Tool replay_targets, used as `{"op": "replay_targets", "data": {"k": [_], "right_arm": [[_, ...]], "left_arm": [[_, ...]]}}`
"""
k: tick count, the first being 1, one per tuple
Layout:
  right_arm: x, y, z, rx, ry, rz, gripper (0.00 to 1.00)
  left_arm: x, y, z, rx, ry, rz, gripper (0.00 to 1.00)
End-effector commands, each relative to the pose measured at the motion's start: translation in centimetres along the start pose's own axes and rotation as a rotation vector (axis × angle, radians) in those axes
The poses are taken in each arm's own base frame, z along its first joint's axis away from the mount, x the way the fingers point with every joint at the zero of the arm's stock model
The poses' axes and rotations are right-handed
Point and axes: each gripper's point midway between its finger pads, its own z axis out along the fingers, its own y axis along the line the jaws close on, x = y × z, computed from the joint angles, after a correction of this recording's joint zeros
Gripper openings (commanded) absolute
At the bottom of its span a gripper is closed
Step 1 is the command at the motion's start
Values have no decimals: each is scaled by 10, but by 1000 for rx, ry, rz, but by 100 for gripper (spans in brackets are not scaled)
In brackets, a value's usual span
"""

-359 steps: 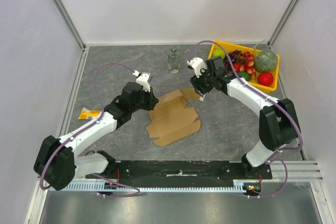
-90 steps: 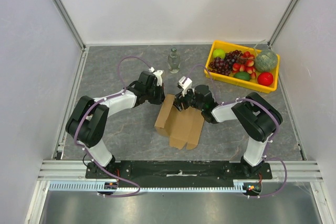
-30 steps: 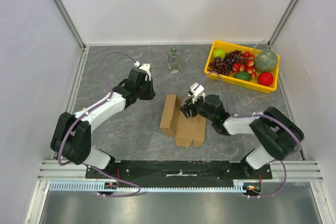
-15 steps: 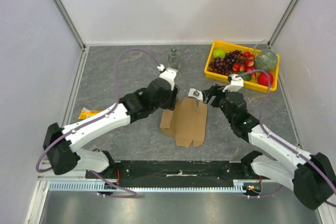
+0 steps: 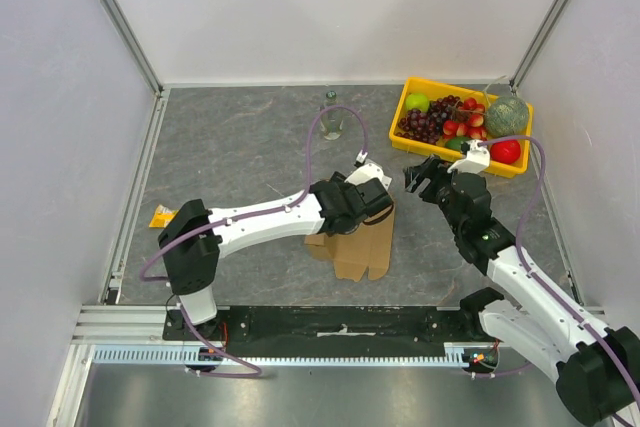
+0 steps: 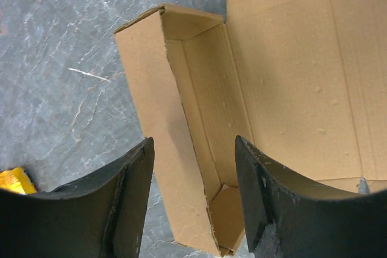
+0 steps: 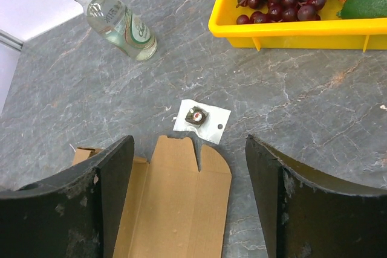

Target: Fold the paper box

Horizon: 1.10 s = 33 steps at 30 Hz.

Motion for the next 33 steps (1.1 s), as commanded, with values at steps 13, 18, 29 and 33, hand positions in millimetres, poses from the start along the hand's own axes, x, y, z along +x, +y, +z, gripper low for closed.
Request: {"op": "replay_targets", "data": {"k": [13, 18, 29, 33], "right_arm": [[2, 0, 1, -16, 10, 49, 82], [6, -1, 2, -22, 16, 49, 82], [5, 0, 3, -28, 18, 37, 82], [3, 0, 3, -28, 15, 37, 82]], "left_arm": [[7, 19, 9, -234, 68, 97, 60], [9, 18, 13, -255, 71, 127, 48], [14, 34, 14, -348, 63, 167, 30], [18, 37, 14, -350, 61, 156, 24]]}}
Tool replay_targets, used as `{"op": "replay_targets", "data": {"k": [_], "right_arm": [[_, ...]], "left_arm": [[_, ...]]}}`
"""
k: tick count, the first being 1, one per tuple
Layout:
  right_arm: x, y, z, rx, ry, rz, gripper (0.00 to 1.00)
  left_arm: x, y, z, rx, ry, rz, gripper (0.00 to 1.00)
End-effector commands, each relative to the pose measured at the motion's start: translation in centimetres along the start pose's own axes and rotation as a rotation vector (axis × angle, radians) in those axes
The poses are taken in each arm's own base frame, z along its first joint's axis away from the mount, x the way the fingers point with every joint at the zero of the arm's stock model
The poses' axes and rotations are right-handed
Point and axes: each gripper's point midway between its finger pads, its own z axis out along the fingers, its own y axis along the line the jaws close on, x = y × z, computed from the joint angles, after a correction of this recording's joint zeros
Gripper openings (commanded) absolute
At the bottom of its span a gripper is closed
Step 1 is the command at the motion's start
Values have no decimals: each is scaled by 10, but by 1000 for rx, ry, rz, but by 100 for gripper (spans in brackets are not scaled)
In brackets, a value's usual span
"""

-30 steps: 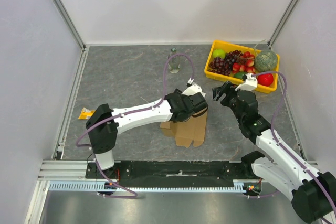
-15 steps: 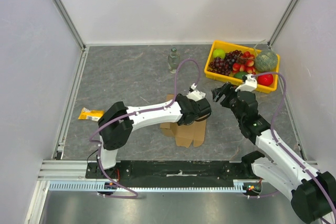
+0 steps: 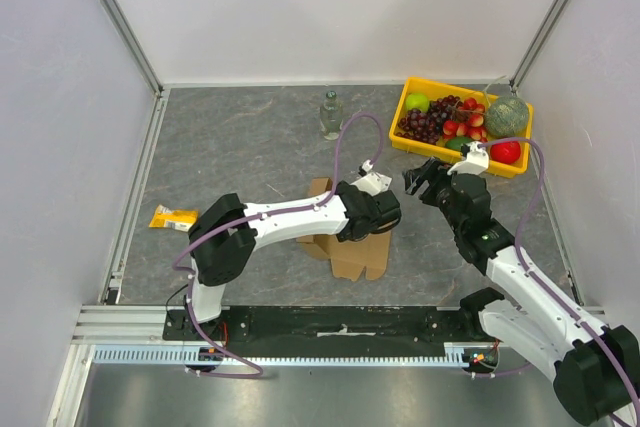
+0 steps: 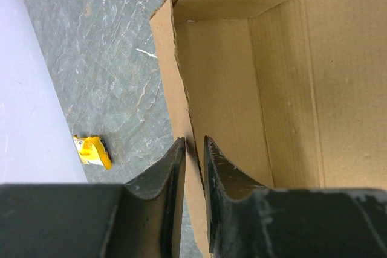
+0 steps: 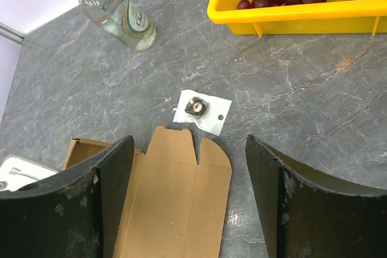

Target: Fold the paper box

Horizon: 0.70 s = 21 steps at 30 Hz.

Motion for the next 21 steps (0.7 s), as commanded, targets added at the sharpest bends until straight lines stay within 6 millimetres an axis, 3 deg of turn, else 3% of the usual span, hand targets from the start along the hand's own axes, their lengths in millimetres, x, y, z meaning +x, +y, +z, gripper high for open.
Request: {"op": "replay_targets", "data": {"k": [1, 12, 21], "right_arm": [[-8, 8, 1, -30, -26, 5, 82], [-6, 5, 9, -16, 11, -78, 82], [-9, 6, 23, -11, 71, -222, 82]], "left_arm": [[5, 8, 1, -57, -25, -42, 23], [33, 1, 10, 41, -74, -100, 16], [29, 0, -1, 206, -225, -249, 16]]}}
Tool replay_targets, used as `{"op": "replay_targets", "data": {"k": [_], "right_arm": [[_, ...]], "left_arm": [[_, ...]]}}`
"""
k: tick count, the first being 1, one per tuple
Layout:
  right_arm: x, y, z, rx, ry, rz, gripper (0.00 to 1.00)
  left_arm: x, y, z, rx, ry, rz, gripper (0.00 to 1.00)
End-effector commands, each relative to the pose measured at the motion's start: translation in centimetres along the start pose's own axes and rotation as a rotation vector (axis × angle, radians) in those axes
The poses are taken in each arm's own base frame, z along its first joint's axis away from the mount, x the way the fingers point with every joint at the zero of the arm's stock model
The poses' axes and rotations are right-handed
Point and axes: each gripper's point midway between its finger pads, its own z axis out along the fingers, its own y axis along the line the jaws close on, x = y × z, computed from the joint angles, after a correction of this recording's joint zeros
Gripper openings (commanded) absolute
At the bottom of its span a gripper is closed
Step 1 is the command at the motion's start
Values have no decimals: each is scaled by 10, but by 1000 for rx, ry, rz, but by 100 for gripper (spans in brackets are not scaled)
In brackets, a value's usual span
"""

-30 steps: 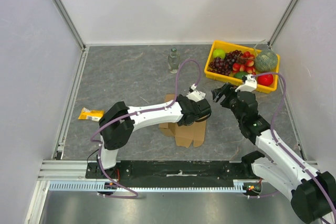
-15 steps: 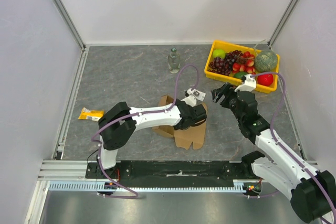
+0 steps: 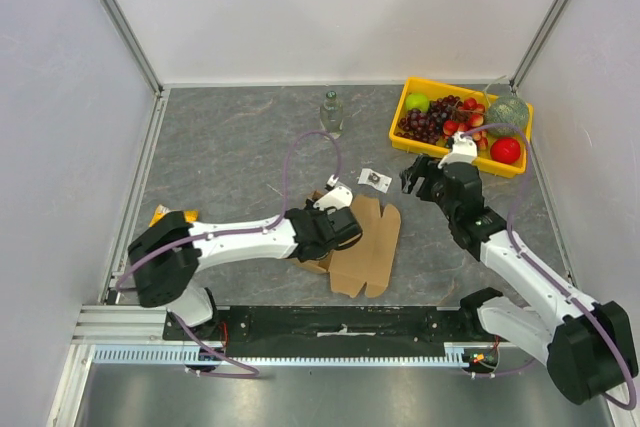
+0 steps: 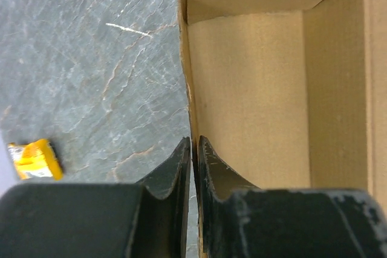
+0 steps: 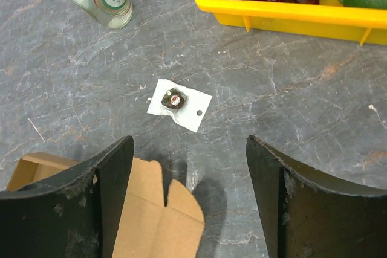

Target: Fold the paper box

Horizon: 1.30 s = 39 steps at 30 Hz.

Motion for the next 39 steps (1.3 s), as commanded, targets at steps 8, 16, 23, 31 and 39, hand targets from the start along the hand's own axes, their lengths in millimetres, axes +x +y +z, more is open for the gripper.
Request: {"op": "replay_targets", "data": {"k": [8, 16, 23, 31, 39], "right_arm": [[-10, 26, 42, -104, 142, -292, 82], [18, 30, 80, -159, 276, -401, 84], [40, 37, 107, -240, 372, -477, 81], [60, 34, 129, -301, 429, -588, 95], [85, 29, 142, -382, 484, -719, 94]], "left_arm": [[-25, -27, -10, 277, -228, -143, 16], [-25, -32, -3, 325, -252, -150, 16], [-23, -33, 1, 359, -262, -163, 16], [-20, -28, 4, 402, -274, -186, 16], [-23, -27, 5, 430, -272, -183, 16]]}}
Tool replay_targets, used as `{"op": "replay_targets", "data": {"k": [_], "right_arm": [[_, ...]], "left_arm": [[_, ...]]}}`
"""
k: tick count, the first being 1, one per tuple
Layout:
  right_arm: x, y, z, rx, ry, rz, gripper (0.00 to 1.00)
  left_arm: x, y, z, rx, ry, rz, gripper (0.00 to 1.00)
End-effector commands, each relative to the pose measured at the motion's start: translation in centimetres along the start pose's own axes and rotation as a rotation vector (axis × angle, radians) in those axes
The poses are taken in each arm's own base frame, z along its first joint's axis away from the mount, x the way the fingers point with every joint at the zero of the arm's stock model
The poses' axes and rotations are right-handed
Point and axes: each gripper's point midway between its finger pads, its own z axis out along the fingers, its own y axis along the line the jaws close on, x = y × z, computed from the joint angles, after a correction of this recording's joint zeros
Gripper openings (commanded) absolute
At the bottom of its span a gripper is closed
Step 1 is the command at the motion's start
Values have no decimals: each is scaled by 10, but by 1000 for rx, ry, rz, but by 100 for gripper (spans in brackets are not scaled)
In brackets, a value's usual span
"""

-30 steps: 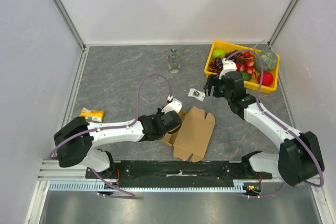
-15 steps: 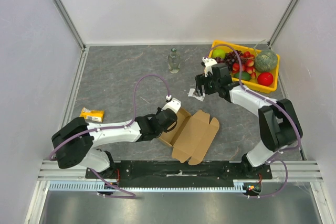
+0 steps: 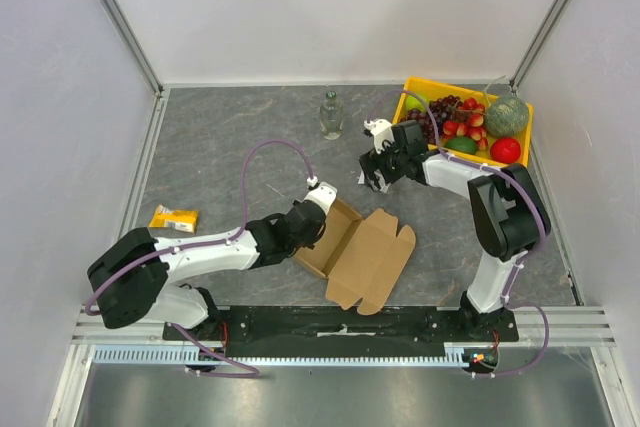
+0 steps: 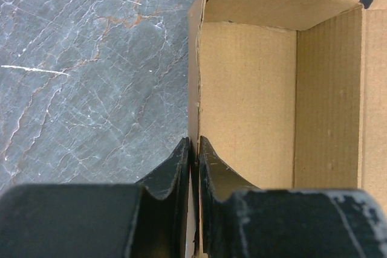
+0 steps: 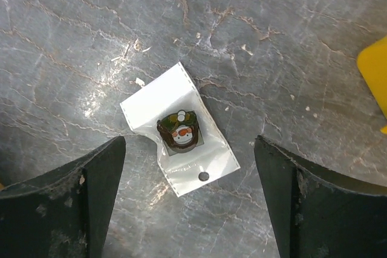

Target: Fold the paper box

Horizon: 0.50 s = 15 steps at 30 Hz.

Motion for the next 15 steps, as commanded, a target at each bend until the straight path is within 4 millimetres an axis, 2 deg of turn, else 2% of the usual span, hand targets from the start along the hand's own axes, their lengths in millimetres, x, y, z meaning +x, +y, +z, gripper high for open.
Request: {"op": "replay_targets", "data": {"k": [1, 5, 11, 15], "right_arm": [[-12, -1, 9, -45, -22, -118, 94], [-11, 6, 17, -108, -1, -160, 90], [-7, 8, 29, -99, 60, -175, 86], [-3, 9, 30, -90, 87, -191, 84]], "left_arm": [[-18, -5, -3, 43, -56, 11, 15], [-18, -6, -2, 49, -57, 7, 15], [-13, -4, -1, 54, -46, -5, 15], [-11, -8, -4, 88, -49, -32, 15]]}}
